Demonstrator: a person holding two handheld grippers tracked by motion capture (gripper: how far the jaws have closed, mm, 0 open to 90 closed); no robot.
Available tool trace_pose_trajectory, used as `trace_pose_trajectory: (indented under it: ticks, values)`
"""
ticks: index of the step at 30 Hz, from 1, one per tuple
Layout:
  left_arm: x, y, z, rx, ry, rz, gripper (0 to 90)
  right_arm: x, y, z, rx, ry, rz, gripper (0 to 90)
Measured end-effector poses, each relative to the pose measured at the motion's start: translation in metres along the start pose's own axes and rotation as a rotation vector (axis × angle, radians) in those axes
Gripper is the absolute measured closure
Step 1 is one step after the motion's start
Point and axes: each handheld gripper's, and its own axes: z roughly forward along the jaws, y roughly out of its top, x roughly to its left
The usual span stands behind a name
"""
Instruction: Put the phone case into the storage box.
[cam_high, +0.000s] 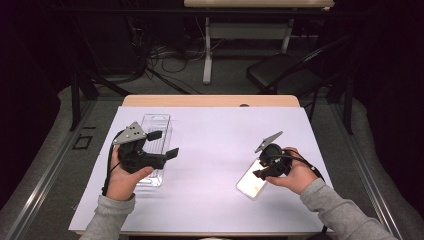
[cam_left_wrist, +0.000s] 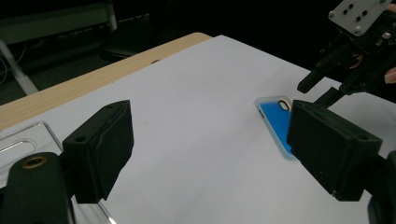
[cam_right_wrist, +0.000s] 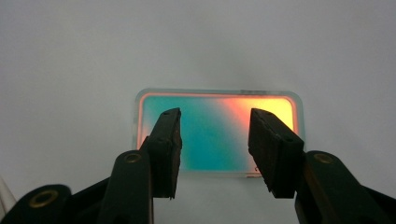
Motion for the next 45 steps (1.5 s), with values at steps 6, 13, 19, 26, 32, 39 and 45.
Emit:
trace_pose_trajectory:
  ticks: [6,13,19,26,32,39,45]
  values:
    - [0.0,0.0,-0.001,-0.003,-0.001,-0.004,15.1,0.007,0.003,0.001,0.006,-0.011,-0.023,57.5]
    - [0.0,0.0,-0.002,-0.003,-0.001,-0.006,15.2,0.014,0.005,0.005,0.043,-0.026,-0.049,60.2]
    - [0.001,0.0,-0.002,-0.003,-0.003,-0.004,15.1,0.019,0.007,0.009,0.064,-0.028,-0.056,63.9]
    - [0.001,0.0,-0.004,-0.006,0.0,-0.007,15.2,0.026,0.008,0.015,0.089,-0.006,-0.048,65.8]
    - [0.001,0.0,-0.004,-0.007,0.001,-0.01,15.2,0.029,0.007,0.022,0.117,0.017,-0.049,66.7]
    - [0.002,0.0,-0.004,-0.007,-0.002,-0.009,15.2,0.036,0.004,0.03,0.153,0.047,-0.032,68.7]
    - [0.002,-0.001,-0.003,-0.004,-0.005,-0.015,15.2,0.04,0.002,0.036,0.168,0.065,-0.034,71.3]
